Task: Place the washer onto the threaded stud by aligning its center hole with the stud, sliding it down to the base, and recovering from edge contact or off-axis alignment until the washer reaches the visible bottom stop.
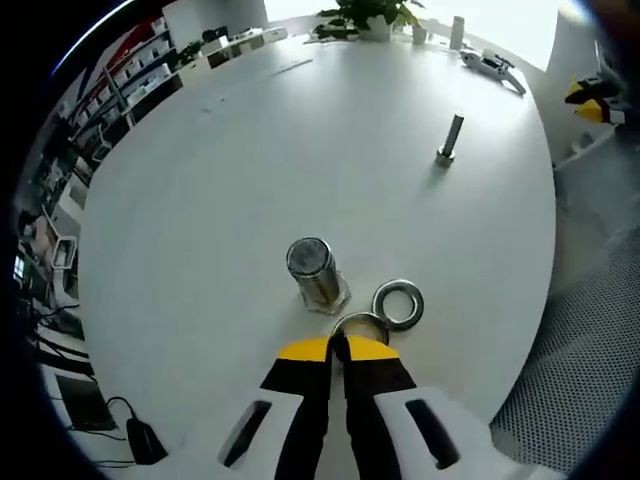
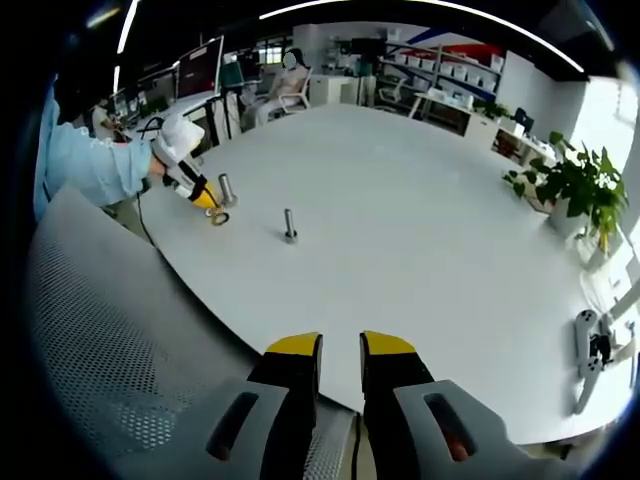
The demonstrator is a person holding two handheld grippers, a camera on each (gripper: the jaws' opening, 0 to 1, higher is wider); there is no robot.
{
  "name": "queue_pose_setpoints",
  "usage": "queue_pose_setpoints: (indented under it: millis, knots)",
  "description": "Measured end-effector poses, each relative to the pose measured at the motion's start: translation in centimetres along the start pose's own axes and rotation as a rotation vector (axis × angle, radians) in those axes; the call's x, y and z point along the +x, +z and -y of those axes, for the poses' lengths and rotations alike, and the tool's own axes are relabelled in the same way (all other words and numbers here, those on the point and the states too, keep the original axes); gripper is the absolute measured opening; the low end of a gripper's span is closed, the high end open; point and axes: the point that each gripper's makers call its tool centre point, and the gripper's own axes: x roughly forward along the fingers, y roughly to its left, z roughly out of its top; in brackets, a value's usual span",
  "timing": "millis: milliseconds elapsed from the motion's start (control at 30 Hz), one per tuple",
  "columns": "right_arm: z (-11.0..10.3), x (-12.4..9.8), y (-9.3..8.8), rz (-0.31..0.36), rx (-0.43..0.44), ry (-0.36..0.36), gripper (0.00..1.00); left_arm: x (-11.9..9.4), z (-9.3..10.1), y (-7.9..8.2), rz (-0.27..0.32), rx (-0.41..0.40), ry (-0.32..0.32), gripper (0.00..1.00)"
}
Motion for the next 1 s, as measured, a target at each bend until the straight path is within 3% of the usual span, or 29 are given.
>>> queue_pose_setpoints:
  millis: [533, 600, 1000]
  knots:
    - [0.0, 0.0, -0.1, -0.005, -0.009, -0.002, 0.17, -3.3, 0.9, 2.3, 0.044, -0.044, -0.023, 0.01]
    - [0.1, 0.0, 0.0, -0.001, -0.008, -0.005, 0.17, -3.7, 0.9, 2.7, 0.052, -0.085, -0.025, 0.01]
    - [0.0, -0.1, 0.1, 0.002, -0.017, -0.004, 0.17, -4.9, -1.2, 5.6, 0.095, -0.131, 0.001, 0.01]
